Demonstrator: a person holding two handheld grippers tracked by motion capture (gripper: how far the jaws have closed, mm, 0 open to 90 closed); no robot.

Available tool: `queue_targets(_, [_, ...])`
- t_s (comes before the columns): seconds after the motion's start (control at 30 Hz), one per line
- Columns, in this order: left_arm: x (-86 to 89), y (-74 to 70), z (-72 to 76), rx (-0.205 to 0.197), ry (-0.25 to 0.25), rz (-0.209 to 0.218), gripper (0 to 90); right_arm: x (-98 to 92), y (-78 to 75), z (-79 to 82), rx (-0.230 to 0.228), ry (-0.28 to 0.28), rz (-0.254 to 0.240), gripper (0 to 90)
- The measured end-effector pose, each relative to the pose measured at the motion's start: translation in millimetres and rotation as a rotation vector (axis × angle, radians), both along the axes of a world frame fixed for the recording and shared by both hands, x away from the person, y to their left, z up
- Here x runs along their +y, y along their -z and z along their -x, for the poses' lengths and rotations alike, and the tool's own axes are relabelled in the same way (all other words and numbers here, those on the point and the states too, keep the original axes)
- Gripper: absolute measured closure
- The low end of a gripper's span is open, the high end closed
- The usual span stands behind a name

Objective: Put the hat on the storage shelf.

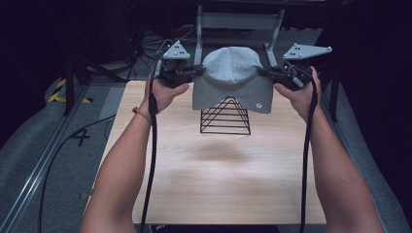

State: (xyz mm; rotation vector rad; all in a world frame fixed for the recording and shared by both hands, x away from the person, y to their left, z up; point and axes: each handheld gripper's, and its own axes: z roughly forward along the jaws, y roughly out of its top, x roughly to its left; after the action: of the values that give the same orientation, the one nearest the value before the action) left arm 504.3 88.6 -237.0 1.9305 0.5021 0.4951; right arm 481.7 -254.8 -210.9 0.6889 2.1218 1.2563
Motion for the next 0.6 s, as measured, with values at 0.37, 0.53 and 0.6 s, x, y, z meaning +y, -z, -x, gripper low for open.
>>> queue_targets(0.37, [-11.2,34.6,-8.3,0.047,0.007,-0.027,85.4,-4.0,35.4,-8.8,0.049,-0.013,0.006,85.5])
queue_targets(0.53, [-17.0,56.3,-10.0,0.075,0.008,-0.027,85.3,-7.0,62.3,-11.1,0.085,-0.015,-0.001,85.5])
queue_targets(0.6, [-16.7,63.6,-9.7,0.087,0.006,-0.02,85.3,-8.7,71.7,-11.8,0.1,-0.009,-0.004,85.5])
